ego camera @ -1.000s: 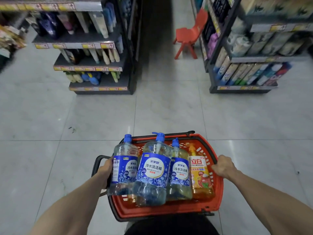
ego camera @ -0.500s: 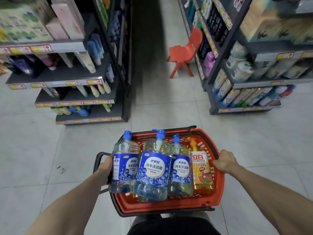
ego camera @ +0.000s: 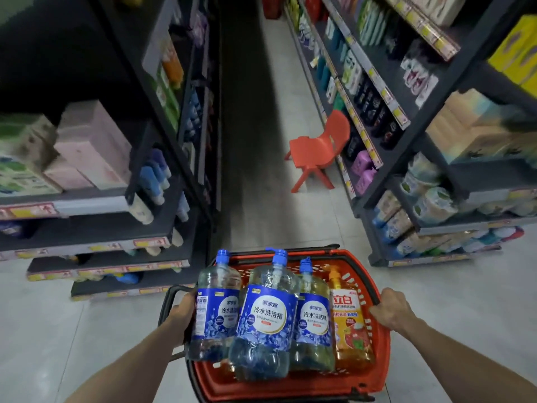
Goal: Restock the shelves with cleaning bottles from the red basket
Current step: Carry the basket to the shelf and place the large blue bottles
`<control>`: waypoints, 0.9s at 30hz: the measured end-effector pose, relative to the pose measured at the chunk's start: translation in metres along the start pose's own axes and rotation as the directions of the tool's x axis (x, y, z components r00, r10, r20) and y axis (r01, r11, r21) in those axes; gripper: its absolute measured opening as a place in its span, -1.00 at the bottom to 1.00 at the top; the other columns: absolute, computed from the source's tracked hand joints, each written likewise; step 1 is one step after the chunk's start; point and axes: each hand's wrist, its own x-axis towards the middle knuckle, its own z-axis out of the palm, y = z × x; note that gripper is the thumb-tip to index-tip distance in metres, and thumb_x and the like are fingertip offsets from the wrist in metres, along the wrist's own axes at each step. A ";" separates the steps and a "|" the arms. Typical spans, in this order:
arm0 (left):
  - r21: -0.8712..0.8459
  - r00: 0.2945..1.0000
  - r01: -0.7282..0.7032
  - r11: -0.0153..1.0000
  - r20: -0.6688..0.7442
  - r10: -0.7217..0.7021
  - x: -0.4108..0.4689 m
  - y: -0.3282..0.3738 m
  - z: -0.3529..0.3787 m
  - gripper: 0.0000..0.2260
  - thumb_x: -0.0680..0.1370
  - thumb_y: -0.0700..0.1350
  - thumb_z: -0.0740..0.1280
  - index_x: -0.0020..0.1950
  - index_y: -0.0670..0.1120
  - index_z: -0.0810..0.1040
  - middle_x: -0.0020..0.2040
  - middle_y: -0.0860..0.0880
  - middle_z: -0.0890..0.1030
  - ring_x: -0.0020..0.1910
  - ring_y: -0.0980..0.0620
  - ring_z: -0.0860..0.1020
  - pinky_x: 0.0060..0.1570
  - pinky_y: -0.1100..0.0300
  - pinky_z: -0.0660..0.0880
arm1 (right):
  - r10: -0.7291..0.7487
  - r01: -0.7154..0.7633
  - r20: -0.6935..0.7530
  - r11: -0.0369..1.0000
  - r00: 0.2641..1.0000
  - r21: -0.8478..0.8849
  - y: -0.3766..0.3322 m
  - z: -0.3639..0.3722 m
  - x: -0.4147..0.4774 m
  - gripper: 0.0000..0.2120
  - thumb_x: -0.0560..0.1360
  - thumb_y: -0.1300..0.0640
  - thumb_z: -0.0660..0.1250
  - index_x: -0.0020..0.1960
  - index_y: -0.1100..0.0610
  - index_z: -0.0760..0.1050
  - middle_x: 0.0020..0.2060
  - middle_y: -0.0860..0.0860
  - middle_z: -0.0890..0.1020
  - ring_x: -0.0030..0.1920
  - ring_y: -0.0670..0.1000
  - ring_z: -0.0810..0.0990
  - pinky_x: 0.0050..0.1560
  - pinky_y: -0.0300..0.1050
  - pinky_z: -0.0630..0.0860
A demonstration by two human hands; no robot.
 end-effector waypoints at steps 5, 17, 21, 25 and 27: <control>-0.065 0.999 0.003 0.998 0.054 0.000 0.012 0.100 0.039 -0.48 0.75 0.09 0.15 -0.20 -0.23 0.60 -0.40 -0.20 0.68 -0.55 -0.10 0.64 -0.56 0.17 0.59 | -0.095 0.096 0.019 0.994 0.995 -0.043 -0.072 -0.054 0.086 -0.78 0.58 0.01 0.48 -0.18 0.08 0.57 -0.33 -0.03 0.64 -0.39 -0.10 0.62 -0.41 -0.23 0.54; -0.122 0.996 -0.027 0.992 -0.089 0.016 0.160 0.299 0.063 -0.32 0.43 0.33 0.43 0.15 -0.28 0.72 -0.07 -0.28 0.76 -0.19 -0.25 0.76 -0.07 -0.11 0.70 | -0.091 0.090 -0.005 0.989 0.996 -0.118 -0.233 -0.172 0.247 -0.80 0.50 0.11 0.45 -0.26 0.10 0.53 -0.33 -0.01 0.59 -0.38 -0.05 0.59 -0.34 -0.14 0.54; -0.019 0.994 -0.068 0.997 -0.087 0.066 0.132 0.407 0.096 -0.55 0.77 -0.03 0.18 -0.23 -0.25 0.53 -0.57 -0.12 0.57 -0.69 0.03 0.52 -0.68 0.29 0.42 | -0.071 0.069 -0.026 0.994 0.997 -0.088 -0.289 -0.196 0.306 -0.82 0.48 0.16 0.46 -0.24 0.09 0.49 -0.28 0.03 0.61 -0.34 -0.01 0.63 -0.30 -0.11 0.64; -0.028 0.994 -0.046 0.999 -0.096 0.043 0.207 0.478 0.099 -0.51 0.78 0.05 0.14 -0.05 -0.30 0.64 -0.47 -0.15 0.65 -0.61 -0.04 0.60 -0.63 0.24 0.50 | -0.025 0.022 -0.028 0.997 0.999 -0.076 -0.345 -0.219 0.366 -0.87 0.48 0.15 0.45 -0.18 0.16 0.54 -0.23 0.08 0.65 -0.27 0.07 0.67 -0.16 0.00 0.72; -0.026 0.994 0.002 1.000 -0.113 -0.005 0.241 0.511 0.091 -0.44 0.75 0.18 0.14 0.16 -0.28 0.69 -0.25 -0.21 0.73 -0.40 -0.10 0.69 -0.35 0.09 0.67 | -0.011 0.008 -0.026 0.997 1.000 -0.080 -0.379 -0.238 0.386 -0.84 0.50 0.15 0.45 -0.22 0.17 0.55 -0.26 0.09 0.65 -0.29 0.07 0.66 -0.20 -0.01 0.70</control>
